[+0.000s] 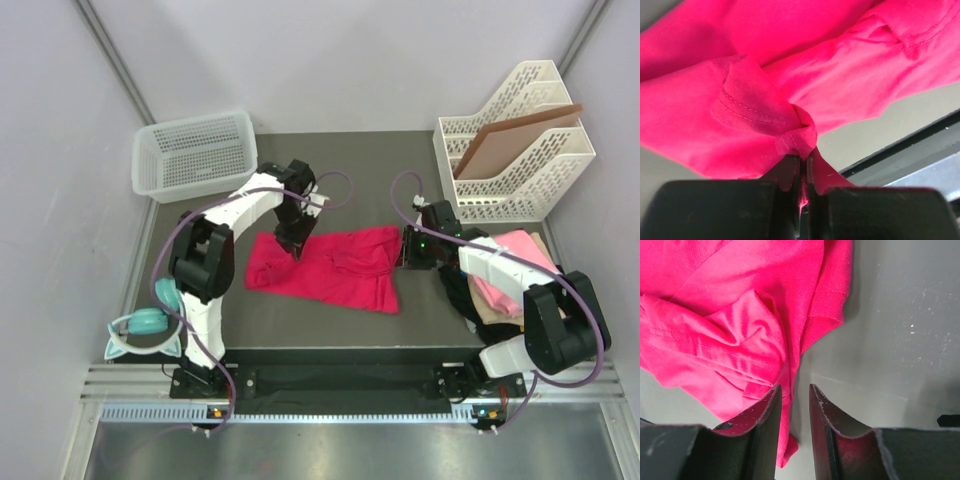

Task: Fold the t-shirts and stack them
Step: Fold the folded rectangular tshirt in 1/3 of the way

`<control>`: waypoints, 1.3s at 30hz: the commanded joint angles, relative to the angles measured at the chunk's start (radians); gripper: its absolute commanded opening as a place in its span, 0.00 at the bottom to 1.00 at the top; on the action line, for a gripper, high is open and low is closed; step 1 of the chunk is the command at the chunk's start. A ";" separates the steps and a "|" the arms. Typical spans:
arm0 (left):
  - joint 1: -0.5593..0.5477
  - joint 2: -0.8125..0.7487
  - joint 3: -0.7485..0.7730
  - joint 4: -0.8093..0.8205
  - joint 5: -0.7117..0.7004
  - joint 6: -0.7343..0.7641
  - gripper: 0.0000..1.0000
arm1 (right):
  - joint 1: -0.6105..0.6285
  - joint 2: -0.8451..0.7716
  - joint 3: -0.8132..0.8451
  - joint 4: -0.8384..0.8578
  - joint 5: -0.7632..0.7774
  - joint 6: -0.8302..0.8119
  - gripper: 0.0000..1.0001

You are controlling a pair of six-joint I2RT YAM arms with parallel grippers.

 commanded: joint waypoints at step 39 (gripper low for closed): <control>0.450 -0.055 -0.259 0.171 0.195 0.128 0.66 | 0.452 0.519 0.766 -0.107 -0.061 0.027 0.32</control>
